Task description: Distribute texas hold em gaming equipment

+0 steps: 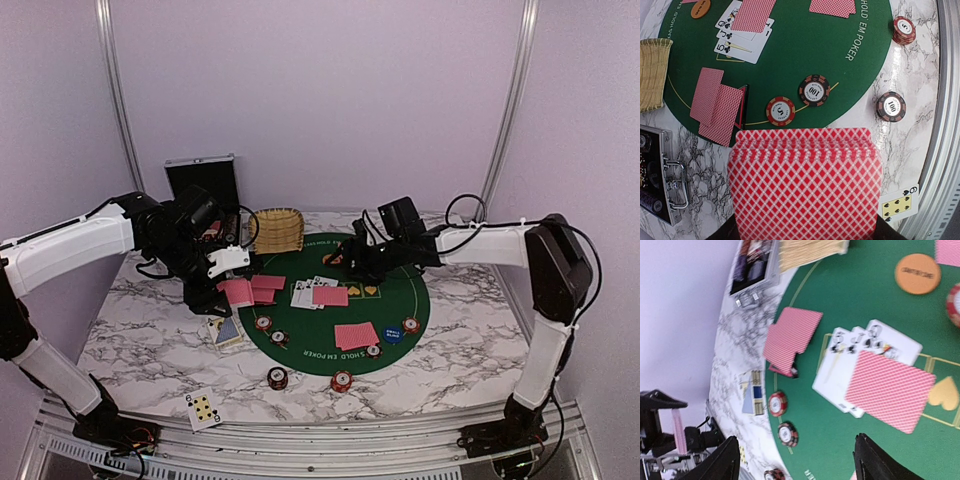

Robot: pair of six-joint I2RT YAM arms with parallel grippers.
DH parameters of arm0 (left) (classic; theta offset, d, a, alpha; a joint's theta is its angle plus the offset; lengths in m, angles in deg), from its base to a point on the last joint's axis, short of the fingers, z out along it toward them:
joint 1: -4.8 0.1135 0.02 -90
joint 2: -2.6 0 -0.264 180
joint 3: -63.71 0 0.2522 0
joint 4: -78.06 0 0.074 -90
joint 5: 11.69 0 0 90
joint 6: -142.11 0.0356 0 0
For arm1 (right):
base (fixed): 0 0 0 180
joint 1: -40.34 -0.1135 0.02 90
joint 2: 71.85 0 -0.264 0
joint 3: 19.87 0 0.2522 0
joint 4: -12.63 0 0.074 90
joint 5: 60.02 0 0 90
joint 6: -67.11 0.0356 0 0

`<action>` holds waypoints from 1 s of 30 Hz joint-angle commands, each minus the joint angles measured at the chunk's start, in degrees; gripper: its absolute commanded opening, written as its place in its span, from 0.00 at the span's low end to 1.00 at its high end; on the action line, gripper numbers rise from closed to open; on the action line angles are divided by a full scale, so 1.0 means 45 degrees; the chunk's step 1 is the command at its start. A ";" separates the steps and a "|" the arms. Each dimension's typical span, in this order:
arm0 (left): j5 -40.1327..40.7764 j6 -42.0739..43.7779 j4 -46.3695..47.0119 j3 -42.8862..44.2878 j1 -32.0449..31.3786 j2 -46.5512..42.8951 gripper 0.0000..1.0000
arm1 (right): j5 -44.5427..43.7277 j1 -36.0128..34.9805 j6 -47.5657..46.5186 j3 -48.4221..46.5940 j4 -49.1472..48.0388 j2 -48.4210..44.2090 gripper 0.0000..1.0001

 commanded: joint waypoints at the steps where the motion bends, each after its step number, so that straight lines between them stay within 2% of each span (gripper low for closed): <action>1: -0.0282 -0.0057 0.0093 0.0230 0.0027 0.0007 0.00 | 0.1140 -0.1117 0.1390 -0.0126 -0.2034 -0.0272 0.79; 7: -0.0324 -0.0069 0.0093 0.0274 0.0045 -0.0024 0.00 | 0.2239 -0.2334 0.2661 -0.0539 -0.3670 0.0337 0.87; 12: -0.0355 -0.0084 0.0102 0.0270 0.0032 -0.0085 0.00 | 0.2461 -0.2937 0.3119 -0.0971 -0.4074 0.0865 0.92; 30: -0.0402 -0.0140 0.0098 0.0224 0.0031 -0.0217 0.00 | 0.2875 -0.3788 0.4434 -0.1078 -0.5789 0.1604 0.99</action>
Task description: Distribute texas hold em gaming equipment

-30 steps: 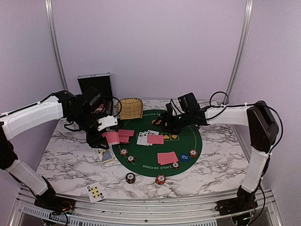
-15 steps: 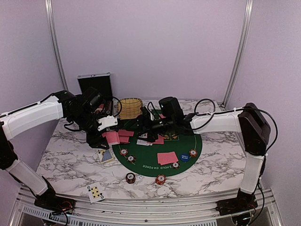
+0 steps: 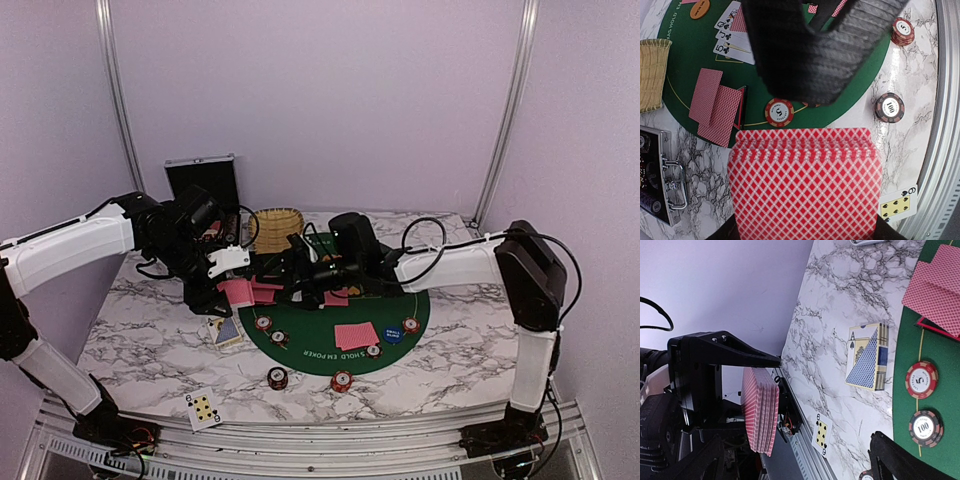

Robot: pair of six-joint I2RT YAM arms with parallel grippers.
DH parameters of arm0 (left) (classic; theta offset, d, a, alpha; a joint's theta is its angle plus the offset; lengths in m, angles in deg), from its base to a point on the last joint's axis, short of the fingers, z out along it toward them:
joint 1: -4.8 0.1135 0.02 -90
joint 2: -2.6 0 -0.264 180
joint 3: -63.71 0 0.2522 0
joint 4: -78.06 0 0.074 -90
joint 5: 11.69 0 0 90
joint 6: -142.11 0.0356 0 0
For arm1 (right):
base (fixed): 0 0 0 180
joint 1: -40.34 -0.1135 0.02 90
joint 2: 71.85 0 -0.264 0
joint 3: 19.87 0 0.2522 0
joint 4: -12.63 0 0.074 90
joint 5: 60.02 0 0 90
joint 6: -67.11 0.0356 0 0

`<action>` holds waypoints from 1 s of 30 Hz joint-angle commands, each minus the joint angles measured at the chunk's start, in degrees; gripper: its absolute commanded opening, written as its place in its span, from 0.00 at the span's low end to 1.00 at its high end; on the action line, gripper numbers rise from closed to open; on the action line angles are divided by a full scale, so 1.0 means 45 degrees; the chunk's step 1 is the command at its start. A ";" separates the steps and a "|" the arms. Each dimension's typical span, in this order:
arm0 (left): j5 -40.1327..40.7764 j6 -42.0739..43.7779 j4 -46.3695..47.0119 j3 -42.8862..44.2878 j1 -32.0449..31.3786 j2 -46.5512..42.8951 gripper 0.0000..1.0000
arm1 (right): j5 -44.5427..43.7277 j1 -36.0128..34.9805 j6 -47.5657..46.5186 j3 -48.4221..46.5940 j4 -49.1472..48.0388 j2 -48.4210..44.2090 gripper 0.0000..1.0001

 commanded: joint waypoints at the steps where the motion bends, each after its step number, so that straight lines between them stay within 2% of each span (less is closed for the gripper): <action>1: -0.0313 -0.0099 0.0098 0.0230 0.0034 -0.0199 0.00 | 0.0353 -0.0254 0.0575 -0.0549 -0.1007 0.0426 0.99; 10: -0.0391 -0.0100 0.0111 0.0322 0.0031 -0.0127 0.00 | 0.0825 -0.0617 0.1281 -0.1009 -0.1889 0.1222 0.99; 30: -0.0542 -0.0139 0.0093 0.0403 0.0028 -0.0170 0.00 | 0.1556 -0.1183 0.2443 -0.3835 -0.2432 0.3795 0.99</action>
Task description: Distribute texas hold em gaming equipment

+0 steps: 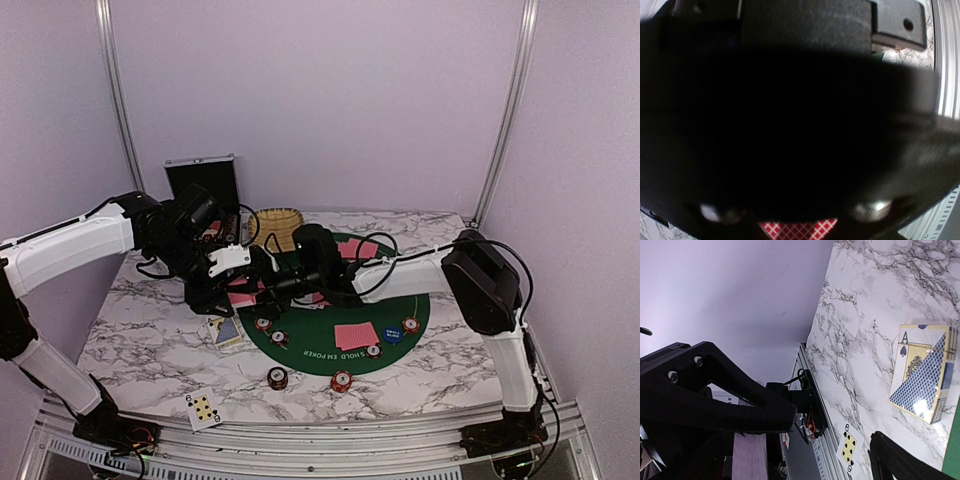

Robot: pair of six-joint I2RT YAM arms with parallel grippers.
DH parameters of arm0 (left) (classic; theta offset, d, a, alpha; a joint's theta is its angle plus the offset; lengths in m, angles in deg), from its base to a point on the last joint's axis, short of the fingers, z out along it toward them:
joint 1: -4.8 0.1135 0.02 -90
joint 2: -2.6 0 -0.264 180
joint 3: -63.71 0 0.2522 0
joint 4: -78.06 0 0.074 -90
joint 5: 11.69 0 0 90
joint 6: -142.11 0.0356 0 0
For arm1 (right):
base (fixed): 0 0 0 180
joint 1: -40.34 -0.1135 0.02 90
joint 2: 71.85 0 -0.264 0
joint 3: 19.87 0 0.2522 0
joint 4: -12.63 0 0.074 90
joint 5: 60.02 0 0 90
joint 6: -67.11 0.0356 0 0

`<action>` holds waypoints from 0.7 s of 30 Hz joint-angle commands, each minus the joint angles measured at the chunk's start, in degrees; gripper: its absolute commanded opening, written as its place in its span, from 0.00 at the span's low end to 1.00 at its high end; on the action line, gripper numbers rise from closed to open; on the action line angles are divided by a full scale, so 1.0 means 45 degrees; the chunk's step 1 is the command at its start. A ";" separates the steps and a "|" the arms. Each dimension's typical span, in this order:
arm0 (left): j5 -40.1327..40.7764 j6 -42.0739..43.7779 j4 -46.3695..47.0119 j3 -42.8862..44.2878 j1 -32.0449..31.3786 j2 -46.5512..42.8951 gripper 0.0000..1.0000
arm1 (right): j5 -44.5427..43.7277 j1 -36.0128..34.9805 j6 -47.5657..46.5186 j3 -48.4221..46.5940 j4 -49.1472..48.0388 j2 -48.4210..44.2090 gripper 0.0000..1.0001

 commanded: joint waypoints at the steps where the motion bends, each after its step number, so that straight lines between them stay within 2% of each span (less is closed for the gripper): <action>1: -0.0312 -0.0081 0.0059 0.0336 0.0015 -0.0178 0.00 | 0.0271 -0.0144 0.0415 -0.0838 -0.0440 0.0561 0.99; 8: -0.0303 -0.0070 0.0059 0.0274 0.0025 -0.0347 0.00 | -0.0066 0.0052 0.0025 -0.1037 0.0540 0.0900 0.94; 18: -0.0179 -0.0015 0.0067 0.0137 0.0026 -0.0442 0.00 | -0.0557 0.0611 -0.0580 0.1255 0.0691 -0.0466 0.80; 21: -0.0185 -0.0013 0.0078 0.0137 0.0024 -0.0419 0.00 | -0.0529 0.0715 -0.0579 0.1653 0.0540 -0.0847 0.73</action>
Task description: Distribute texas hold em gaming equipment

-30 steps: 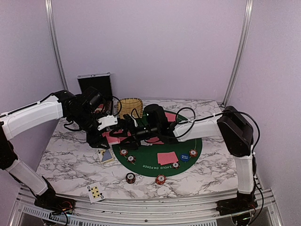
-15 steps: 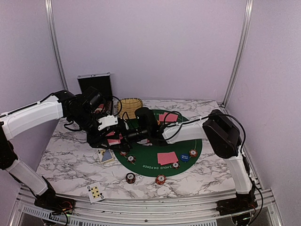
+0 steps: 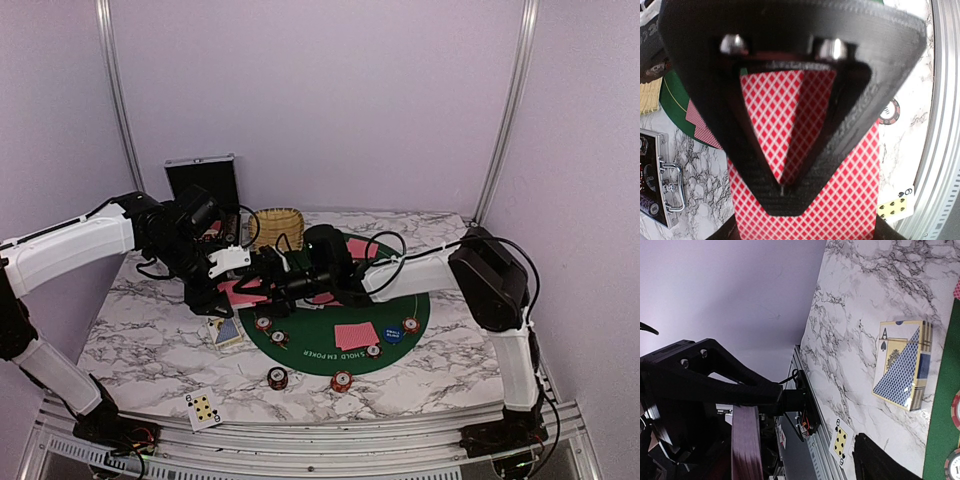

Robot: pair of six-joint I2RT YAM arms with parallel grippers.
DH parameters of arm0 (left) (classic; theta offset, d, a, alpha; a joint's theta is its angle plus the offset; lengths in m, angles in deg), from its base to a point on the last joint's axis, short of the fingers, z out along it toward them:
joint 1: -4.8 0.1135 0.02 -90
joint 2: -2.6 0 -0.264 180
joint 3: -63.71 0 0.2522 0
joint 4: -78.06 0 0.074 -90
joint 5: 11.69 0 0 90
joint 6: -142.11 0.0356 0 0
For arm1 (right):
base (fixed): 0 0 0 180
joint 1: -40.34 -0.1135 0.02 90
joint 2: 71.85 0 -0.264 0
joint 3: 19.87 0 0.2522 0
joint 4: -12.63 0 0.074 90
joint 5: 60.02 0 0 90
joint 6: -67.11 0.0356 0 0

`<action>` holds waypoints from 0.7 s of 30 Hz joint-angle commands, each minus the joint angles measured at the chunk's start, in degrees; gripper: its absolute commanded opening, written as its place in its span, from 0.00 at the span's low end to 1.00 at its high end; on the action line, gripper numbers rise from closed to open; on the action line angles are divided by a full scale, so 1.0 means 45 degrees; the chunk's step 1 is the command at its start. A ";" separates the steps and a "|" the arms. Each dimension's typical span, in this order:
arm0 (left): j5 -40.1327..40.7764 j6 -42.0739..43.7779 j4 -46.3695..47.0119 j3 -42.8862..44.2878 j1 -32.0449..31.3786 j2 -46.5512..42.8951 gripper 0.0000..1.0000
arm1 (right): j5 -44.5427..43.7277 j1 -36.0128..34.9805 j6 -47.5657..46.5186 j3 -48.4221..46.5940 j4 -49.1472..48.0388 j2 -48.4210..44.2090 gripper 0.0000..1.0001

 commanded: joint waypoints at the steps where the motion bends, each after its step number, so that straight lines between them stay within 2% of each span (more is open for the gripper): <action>1: -0.0214 -0.0017 0.0122 0.0173 0.0035 -0.0415 0.00 | -0.0388 0.0240 -0.0390 0.0745 0.0680 -0.0529 0.71; 5: -0.0216 -0.0027 0.0120 0.0192 0.0031 -0.0432 0.00 | -0.0370 0.0250 -0.0338 0.0939 0.0496 -0.0863 0.62; 13: -0.0105 -0.0019 0.0133 0.0114 0.0031 -0.0452 0.00 | -0.0382 0.0303 -0.0266 0.1209 0.0350 -0.1585 0.33; 21: -0.0114 0.0011 0.0136 0.0124 0.0042 -0.0448 0.00 | -0.0437 0.0502 -0.0433 0.1589 0.0567 -0.2131 0.18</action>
